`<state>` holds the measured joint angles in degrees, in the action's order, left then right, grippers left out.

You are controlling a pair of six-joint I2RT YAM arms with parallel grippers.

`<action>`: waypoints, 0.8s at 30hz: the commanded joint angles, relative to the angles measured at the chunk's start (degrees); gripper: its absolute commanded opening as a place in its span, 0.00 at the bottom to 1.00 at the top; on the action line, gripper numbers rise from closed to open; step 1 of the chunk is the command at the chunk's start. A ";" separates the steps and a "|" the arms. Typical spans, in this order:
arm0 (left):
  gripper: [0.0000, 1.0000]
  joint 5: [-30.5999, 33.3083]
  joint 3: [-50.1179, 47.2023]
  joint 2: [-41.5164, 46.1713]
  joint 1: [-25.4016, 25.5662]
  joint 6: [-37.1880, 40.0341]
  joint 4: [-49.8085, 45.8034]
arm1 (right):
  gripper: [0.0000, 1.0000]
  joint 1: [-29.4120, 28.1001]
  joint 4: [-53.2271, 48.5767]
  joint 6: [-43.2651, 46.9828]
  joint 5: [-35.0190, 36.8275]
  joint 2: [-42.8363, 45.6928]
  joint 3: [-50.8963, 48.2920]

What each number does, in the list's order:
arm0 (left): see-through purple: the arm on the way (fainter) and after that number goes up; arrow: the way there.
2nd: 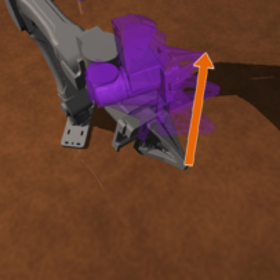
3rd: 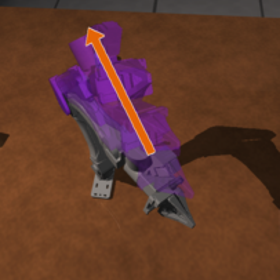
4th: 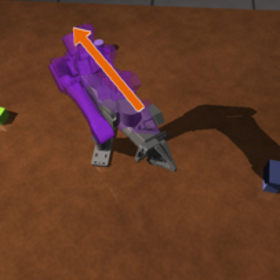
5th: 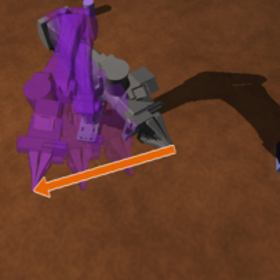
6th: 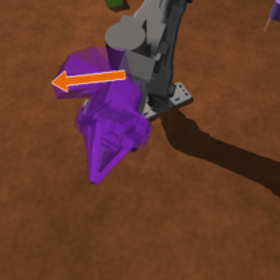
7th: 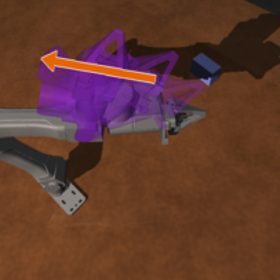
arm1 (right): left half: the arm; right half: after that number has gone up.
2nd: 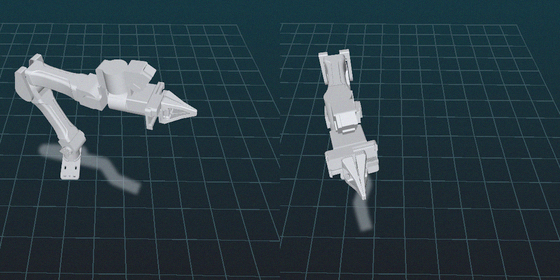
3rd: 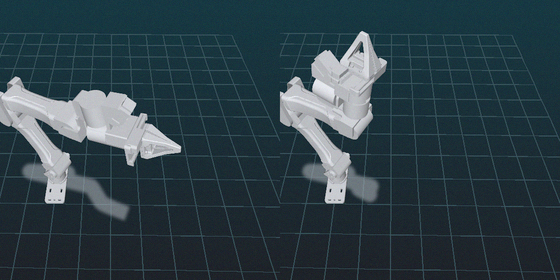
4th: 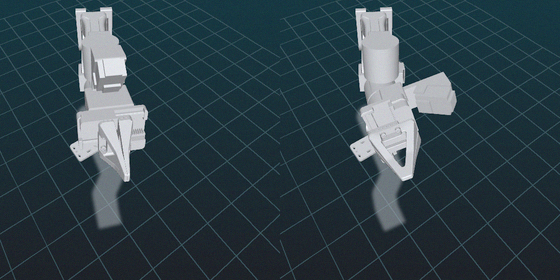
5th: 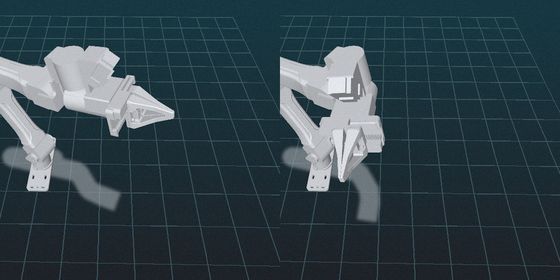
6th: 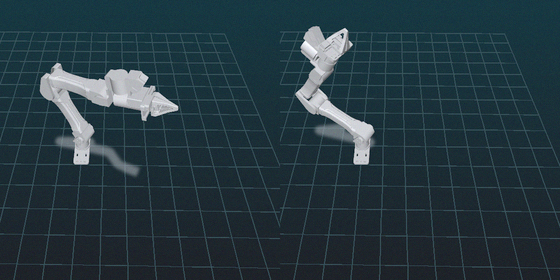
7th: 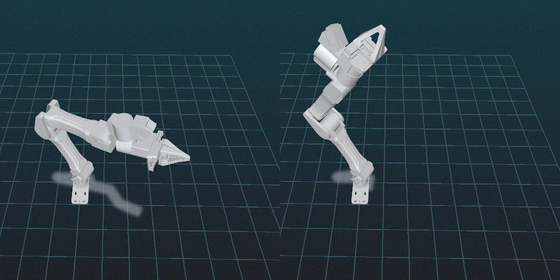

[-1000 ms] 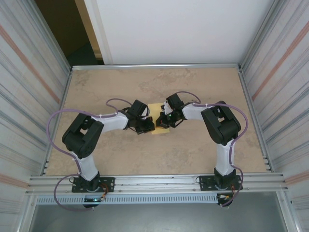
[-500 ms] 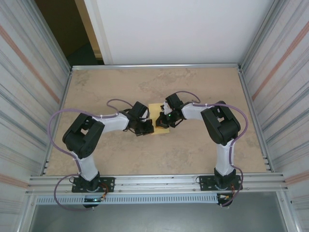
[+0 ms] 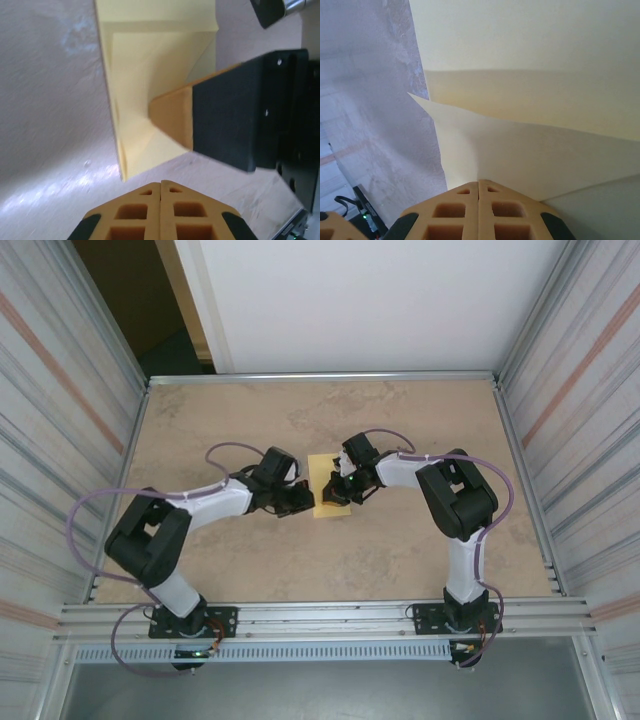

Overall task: Fold a paper plane with a square sheet of paper (pick it up from the middle)
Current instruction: Fold the triangle a second time at the center of the table.

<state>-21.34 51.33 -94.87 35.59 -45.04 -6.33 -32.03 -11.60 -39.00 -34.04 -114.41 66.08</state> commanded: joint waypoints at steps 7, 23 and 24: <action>0.00 -2.84 3.27 -7.67 0.06 -1.65 4.57 | 0.00 0.13 -2.82 -1.44 1.63 -1.34 0.47; 0.00 1.82 -2.15 -8.94 0.28 -1.30 0.63 | 0.00 0.54 -2.82 2.25 1.21 3.46 2.12; 0.00 1.92 -2.28 -9.04 0.27 -1.37 0.54 | 0.00 0.31 -3.14 2.94 1.57 3.44 2.03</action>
<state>-22.22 51.53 -103.02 35.62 -46.41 -1.78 -31.81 -12.80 -38.96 -33.87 -113.65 66.81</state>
